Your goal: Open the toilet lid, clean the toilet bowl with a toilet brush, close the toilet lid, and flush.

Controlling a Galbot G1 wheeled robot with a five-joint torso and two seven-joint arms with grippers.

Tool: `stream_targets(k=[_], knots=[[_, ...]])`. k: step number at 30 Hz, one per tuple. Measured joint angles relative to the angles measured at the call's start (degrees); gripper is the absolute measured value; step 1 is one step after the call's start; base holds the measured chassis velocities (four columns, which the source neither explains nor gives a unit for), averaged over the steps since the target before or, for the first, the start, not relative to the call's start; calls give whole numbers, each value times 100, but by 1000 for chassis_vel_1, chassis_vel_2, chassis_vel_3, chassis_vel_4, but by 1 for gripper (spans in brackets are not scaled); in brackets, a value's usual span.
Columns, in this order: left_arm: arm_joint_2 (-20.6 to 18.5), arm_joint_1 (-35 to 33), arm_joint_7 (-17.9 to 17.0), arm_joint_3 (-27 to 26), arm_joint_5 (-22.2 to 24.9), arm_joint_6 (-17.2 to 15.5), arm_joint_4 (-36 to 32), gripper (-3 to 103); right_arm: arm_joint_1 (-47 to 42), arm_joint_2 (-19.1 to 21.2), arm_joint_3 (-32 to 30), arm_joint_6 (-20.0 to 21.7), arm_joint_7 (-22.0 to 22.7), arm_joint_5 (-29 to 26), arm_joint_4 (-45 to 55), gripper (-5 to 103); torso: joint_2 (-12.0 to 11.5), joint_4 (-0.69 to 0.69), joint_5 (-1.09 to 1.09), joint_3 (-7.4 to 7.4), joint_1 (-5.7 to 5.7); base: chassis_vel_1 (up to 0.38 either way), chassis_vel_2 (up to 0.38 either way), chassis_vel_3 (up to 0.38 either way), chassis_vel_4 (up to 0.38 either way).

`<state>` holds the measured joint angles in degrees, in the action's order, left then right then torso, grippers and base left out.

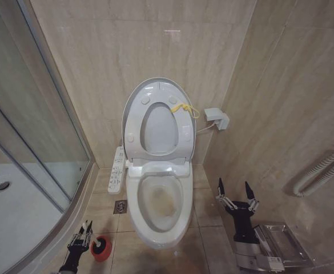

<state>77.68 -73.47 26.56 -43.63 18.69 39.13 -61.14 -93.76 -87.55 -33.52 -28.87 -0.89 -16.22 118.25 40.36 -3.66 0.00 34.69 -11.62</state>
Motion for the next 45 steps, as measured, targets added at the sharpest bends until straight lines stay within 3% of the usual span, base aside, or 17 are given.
stream_targets(k=[4, 7, 8, 9, 11, 16, 18, 20, 23, 24, 25, 27, 33, 38, 40, 41, 45], knots=[[27, -289, -325, 68, -24, -63, -712, 22, 2, -21, 7, -15, -6, 14, -6, 100, 0, -2, 0, 0, 0, 0, 0, 0, 0], [19, -697, -1131, 132, -202, -266, -1752, 22, 9, -39, 11, -19, -10, 26, -18, 100, 0, -2, 2, -1, 0, 0, 0, 0, 0], [19, -697, -1131, 132, -202, -266, -1752, 22, 9, -39, 11, -19, -10, 26, -18, 100, 0, -2, 2, -1, 0, 0, 0, 0, 0], [-5, -956, -1656, 165, -256, -454, -2324, 22, 16, -41, 8, -20, -11, 29, -29, 100, 0, 0, 1, -1, 0, 0, 0, 0, 0], [-39, -1242, -2124, 190, -280, -638, -3032, 22, 33, -49, 6, -20, -12, 35, -35, 100, 1, -1, 2, -1, 0, 0, 0, 0, 0], [-86, -1663, -2637, 280, -264, -993, -4117, 22, 39, -78, 9, -18, -15, 50, -45, 100, 1, 2, -2, -1, 0, 0, 0, 0, 0], [-125, -1929, -2947, 392, -235, -1351, -5003, 22, 47, -104, 16, -18, -19, 73, -68, 100, 1, -2, 3, -1, 0, 0, 0, 0, 0], [-137, -1992, -3041, 436, -232, -1483, -5235, 22, 47, -106, 16, -18, -20, 78, -74, 100, 1, -1, 1, -1, 0, 0, 0, 0, 0], [-191, -2234, -3380, 634, -253, -2048, -6068, 22, 39, -99, 3, -18, -21, 81, -83, 100, 1, -1, 1, 0, 0, 0, 0, 0, 0], [-191, -2234, -3380, 634, -253, -2048, -6068, 22, 39, -99, 3, -18, -21, 81, -83, 100, 1, -1, 1, 0, 0, 0, 0, 0, 0], [-230, -2353, -3540, 774, -302, -2413, -6500, 22, 31, -84, -12, -17, -21, 77, -82, 100, 1, 0, 1, 0, 0, 0, 0, 0, 0], [-275, -2413, -3689, 919, -352, -2705, -6887, 22, 23, -67, -27, -14, -20, 68, -81, 100, 1, 0, 1, 0, 0, 0, 0, 0, 0], [-314, -2360, -3752, 1143, -365, -2926, -7554, 22, -18, -61, -31, -16, -19, 55, -78, 100, 1, 0, 1, 0, -1, 0, 0, 0, 0], [-398, -2086, -2852, 1580, 271, -2644, -7867, 22, -16, -38, -10, -24, -21, 53, -86, 100, 1, -2, 1, 0, -1, 0, 0, 0, 0], [-481, -1886, -2287, 1645, 492, -2332, -7583, 22, 84, 17, 71, 15, -23, 49, -138, 100, 1, -2, 1, 0, 0, 0, 0, 0, 0], [-481, -1886, -2287, 1645, 492, -2332, -7583, 22, 84, 17, 71, 15, -23, 49, -138, 100, 1, -2, 1, 0, 0, 0, 0, 0, 0], [-697, -1626, -1712, 1686, 757, -2025, -6939, 22, 242, 123, 205, 73, -50, 45, -268, 100, 0, 3, 0, 0, -1, 0, 0, 0, 0]])
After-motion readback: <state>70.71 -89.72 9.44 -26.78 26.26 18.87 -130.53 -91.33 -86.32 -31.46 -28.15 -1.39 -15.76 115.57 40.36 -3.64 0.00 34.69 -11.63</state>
